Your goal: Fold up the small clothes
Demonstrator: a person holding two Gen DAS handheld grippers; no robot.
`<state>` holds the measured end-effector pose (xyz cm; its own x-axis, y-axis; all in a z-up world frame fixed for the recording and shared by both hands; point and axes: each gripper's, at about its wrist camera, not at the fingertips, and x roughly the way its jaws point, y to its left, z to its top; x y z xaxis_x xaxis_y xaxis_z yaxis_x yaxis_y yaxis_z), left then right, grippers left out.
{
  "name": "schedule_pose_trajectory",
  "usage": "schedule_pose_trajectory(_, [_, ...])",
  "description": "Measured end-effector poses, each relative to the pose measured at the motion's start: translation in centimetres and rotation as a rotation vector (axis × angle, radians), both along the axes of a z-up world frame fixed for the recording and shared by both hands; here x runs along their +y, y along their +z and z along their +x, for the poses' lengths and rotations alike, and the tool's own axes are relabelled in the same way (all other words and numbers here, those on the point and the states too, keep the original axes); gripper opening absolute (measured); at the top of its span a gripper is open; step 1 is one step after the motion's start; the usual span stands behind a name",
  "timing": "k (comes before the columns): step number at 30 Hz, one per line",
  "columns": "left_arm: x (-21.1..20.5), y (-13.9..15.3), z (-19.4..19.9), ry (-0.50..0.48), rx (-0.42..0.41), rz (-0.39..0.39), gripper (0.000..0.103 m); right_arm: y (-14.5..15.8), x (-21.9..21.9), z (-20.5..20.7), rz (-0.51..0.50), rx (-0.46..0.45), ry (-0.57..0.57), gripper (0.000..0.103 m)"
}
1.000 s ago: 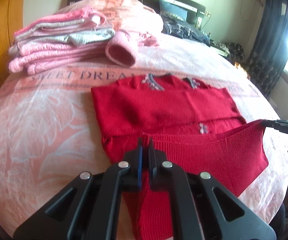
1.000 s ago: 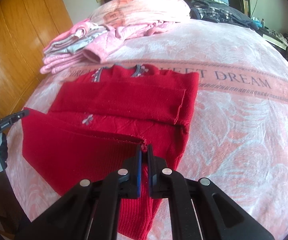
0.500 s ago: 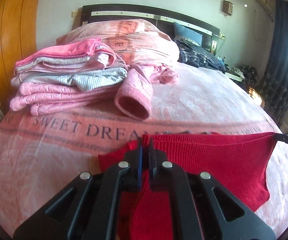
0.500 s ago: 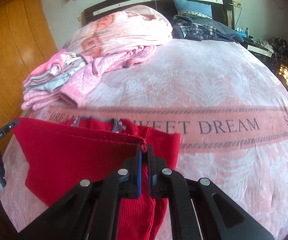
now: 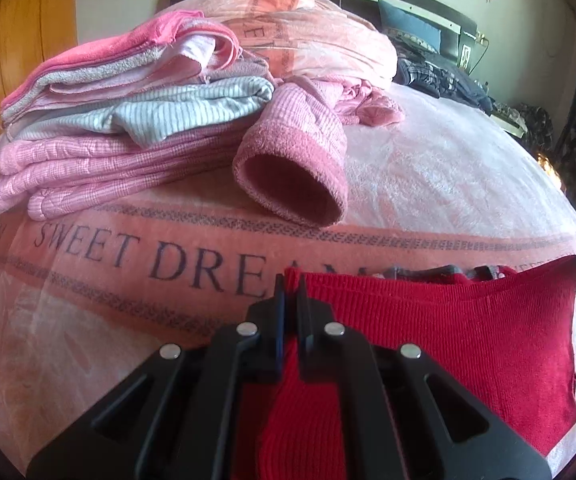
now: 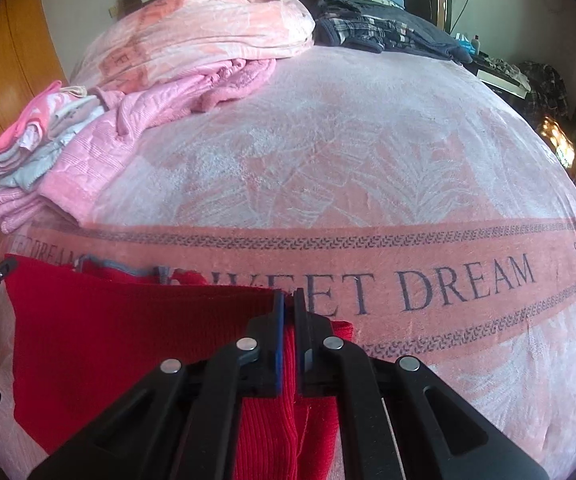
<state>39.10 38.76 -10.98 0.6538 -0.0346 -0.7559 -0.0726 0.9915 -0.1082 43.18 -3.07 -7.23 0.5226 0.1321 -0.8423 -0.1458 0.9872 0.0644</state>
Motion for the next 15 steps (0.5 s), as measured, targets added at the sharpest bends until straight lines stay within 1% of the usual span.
schedule_pose_trajectory(6, [0.0, -2.9, 1.5, 0.002, 0.070, 0.034, 0.003, -2.6, 0.2, 1.4, -0.019, 0.049, -0.017, 0.004])
schedule_pose_trajectory(10, [0.3, -5.2, 2.4, 0.008, 0.159, 0.045, 0.005, -4.5, 0.2, 2.1, -0.033, 0.089, -0.031, 0.004])
schedule_pose_trajectory(12, [0.7, -5.8, 2.2, 0.020, 0.165, 0.032, 0.013, -5.4, 0.2, 2.2, -0.044, 0.112, -0.031, 0.004])
schedule_pose_trajectory(13, [1.0, -5.8, 2.1, 0.035, 0.164, 0.018, 0.016, -5.9, 0.3, 2.2, -0.052, 0.126, -0.029, 0.006])
schedule_pose_trajectory(14, [1.3, -5.6, 1.9, 0.052, 0.165, 0.001, 0.023, -6.0, 0.2, 2.0, -0.060, 0.131, -0.032, 0.013])
schedule_pose_trajectory(15, [1.9, -5.2, 1.6, 0.076, 0.162, -0.016, 0.031, -5.9, -0.1, 1.7, -0.054, 0.126, -0.031, 0.015])
